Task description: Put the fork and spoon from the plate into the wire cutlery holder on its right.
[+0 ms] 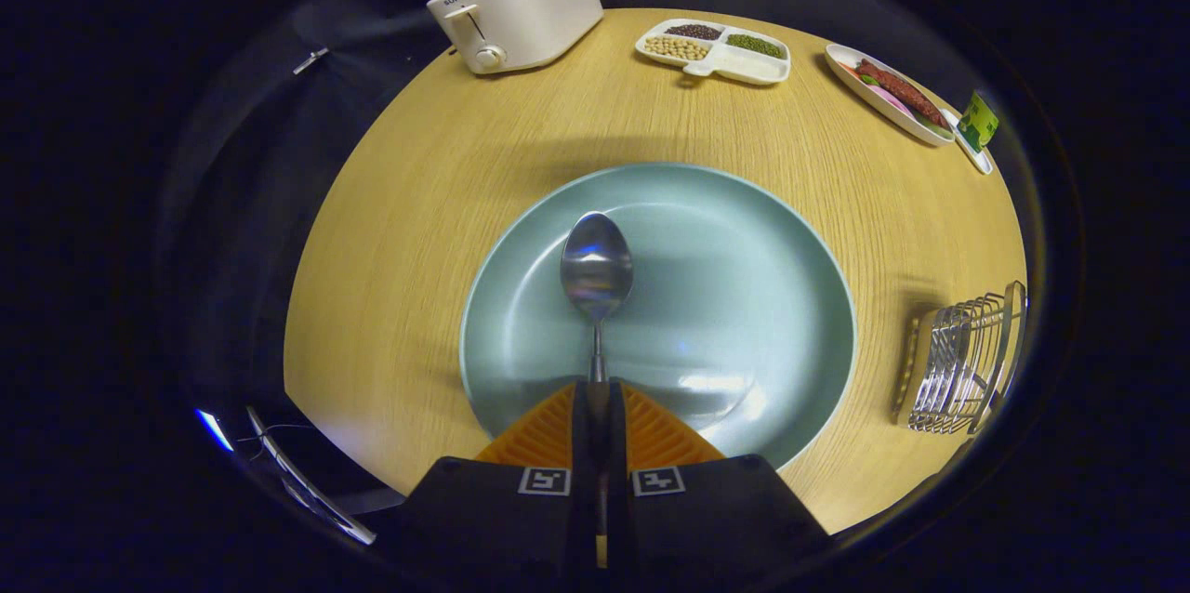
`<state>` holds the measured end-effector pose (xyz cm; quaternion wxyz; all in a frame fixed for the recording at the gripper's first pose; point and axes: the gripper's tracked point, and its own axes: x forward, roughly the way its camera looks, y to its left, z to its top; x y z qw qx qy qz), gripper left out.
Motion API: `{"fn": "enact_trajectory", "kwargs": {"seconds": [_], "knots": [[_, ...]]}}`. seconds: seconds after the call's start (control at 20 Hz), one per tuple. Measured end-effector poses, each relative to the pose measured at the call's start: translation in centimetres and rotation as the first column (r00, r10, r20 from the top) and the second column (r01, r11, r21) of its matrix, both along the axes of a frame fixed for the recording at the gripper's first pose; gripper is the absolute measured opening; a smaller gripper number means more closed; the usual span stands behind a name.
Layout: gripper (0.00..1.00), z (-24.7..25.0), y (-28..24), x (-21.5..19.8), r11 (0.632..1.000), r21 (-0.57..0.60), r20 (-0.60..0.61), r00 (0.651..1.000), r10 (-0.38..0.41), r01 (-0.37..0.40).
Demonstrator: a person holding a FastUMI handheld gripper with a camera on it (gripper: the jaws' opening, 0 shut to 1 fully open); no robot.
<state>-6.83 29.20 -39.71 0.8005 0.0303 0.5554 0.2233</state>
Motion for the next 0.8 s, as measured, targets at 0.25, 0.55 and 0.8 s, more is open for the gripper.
{"fn": "enact_trajectory", "kwargs": {"seconds": [0.25, 0.55, 0.8], "knots": [[0.09, 2.3, -1.5, 0.7, 0.999, 0.033, 0.047, 0.999, 0.012, -0.014], [0.09, 6.2, -5.2, 1.7, 0.998, 0.068, 0.076, 0.997, 0.013, -0.019], [0.09, 12.0, -12.5, 3.4, 0.995, -0.002, 0.153, 0.983, 0.101, -0.102]]}}
